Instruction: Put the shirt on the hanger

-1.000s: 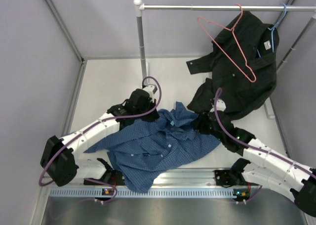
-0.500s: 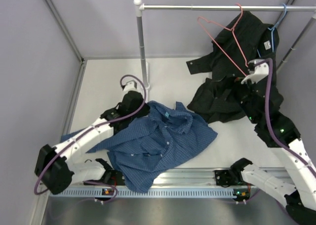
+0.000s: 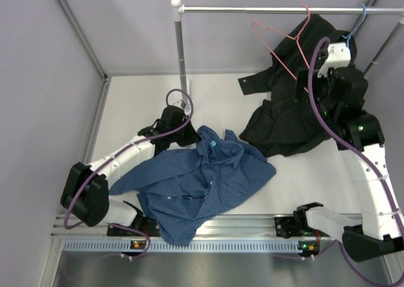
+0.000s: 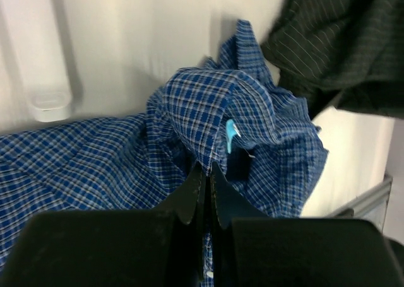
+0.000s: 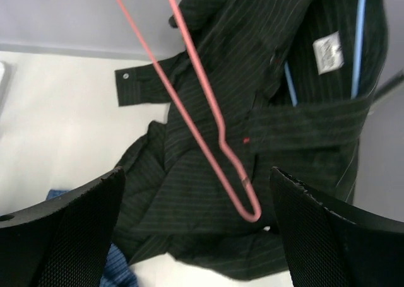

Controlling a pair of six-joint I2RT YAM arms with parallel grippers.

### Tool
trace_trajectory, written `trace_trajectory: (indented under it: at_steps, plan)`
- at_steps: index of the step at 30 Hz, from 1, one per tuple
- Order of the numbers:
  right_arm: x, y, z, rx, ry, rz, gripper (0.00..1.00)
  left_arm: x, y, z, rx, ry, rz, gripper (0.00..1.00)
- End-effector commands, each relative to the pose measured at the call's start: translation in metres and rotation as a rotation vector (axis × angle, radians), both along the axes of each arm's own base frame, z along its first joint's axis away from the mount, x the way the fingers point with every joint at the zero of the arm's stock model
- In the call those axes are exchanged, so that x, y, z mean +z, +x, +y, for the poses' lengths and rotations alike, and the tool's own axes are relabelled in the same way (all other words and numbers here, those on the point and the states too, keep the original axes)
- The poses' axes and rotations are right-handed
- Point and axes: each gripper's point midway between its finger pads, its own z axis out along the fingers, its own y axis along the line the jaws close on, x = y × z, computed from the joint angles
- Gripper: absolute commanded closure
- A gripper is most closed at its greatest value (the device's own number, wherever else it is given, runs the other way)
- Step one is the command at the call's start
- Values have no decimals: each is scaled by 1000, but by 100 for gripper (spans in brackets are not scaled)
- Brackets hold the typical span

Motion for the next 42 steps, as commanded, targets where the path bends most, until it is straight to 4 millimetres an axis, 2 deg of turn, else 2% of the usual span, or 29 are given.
trace_trajectory:
  at_steps: [1,2,4,7,8,10,11,12,16,23,31,35,42]
  plan:
    - [27,18,-9,51,-74,-30,9,41,-5,-23,-158,-89,-87,100]
    - [20,31,-6,76,-69,-4,12,39,-9,-22,-170,-82,-74,100]
    - [28,39,-13,74,-82,-15,14,34,-15,-20,-192,-65,-68,100]
    - [15,60,-15,104,-97,37,15,28,-22,-13,-196,-43,-62,100]
    - [5,70,-13,125,-90,70,20,29,-25,-12,-198,-44,-66,100]
    - [-2,75,-15,158,-73,98,24,29,-29,-12,-207,-54,-62,100]
    - [-7,79,-13,177,-58,109,31,29,-30,-12,-209,-54,-62,100]
    - [-9,79,-5,226,-32,114,34,32,-33,-11,-215,-57,-68,100]
    - [-11,80,-15,224,-14,117,48,33,-34,-6,-216,-30,-77,100]
    - [-17,75,-2,292,50,131,67,35,-36,-5,-223,-31,-85,100]
    - [-21,71,-3,279,55,139,75,37,-37,-5,-224,-31,-95,100]
    - [-24,66,4,308,83,152,77,38,-36,-3,-220,-23,-97,100]
    - [-34,64,1,286,76,167,77,41,-35,-2,-217,-23,-107,100]
